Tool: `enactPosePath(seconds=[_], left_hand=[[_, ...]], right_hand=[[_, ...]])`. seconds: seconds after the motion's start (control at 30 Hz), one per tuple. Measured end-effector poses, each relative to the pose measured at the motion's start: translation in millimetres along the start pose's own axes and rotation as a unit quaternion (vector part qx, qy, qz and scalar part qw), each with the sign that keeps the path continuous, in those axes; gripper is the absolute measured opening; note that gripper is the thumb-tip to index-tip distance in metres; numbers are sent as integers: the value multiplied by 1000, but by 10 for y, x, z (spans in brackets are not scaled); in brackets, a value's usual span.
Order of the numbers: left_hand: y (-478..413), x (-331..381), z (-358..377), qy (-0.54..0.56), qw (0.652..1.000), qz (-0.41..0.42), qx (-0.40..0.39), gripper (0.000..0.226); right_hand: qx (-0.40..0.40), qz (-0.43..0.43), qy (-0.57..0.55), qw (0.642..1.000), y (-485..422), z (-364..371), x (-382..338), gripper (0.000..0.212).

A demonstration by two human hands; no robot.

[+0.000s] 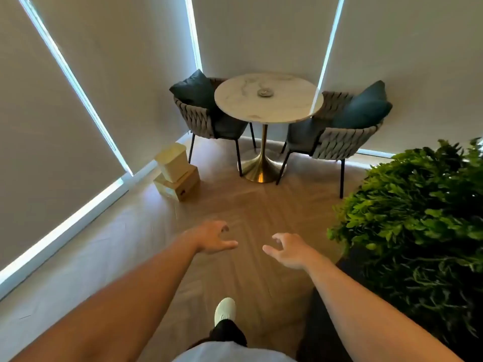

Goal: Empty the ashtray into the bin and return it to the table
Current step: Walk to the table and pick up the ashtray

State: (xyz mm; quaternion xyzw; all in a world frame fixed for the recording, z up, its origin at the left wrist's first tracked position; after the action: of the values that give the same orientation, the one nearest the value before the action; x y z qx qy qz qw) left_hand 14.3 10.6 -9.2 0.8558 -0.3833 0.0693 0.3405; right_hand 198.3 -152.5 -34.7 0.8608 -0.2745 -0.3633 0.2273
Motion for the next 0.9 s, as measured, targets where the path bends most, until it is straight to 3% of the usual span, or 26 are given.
enactPosePath(seconds=[0.17, 0.43, 0.9], left_hand=[[-196, -209, 336, 27, 996, -43, -79, 75], [-771, -414, 451, 52, 988, -54, -133, 80], [-2188, -863, -456, 61, 984, -19, -166, 76]], right_hand=[[-67, 22, -47, 996, -138, 195, 188, 76], [-91, 58, -46, 993, -750, 272, 231, 80], [-58, 108, -63, 990, -2043, -466, -79, 81]])
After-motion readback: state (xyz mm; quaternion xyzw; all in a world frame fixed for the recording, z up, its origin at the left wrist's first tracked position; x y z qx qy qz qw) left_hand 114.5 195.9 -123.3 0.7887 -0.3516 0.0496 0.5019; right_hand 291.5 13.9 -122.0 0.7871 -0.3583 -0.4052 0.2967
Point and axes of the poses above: each hand's wrist, its own y-axis away from the middle knuckle, its own z-axis out of the palm, x = y × z, the point moved 2 cm from there along -y, towards the middle knuckle, and after that the axes turned 5 degrees about -x, right-handed, at the moved point
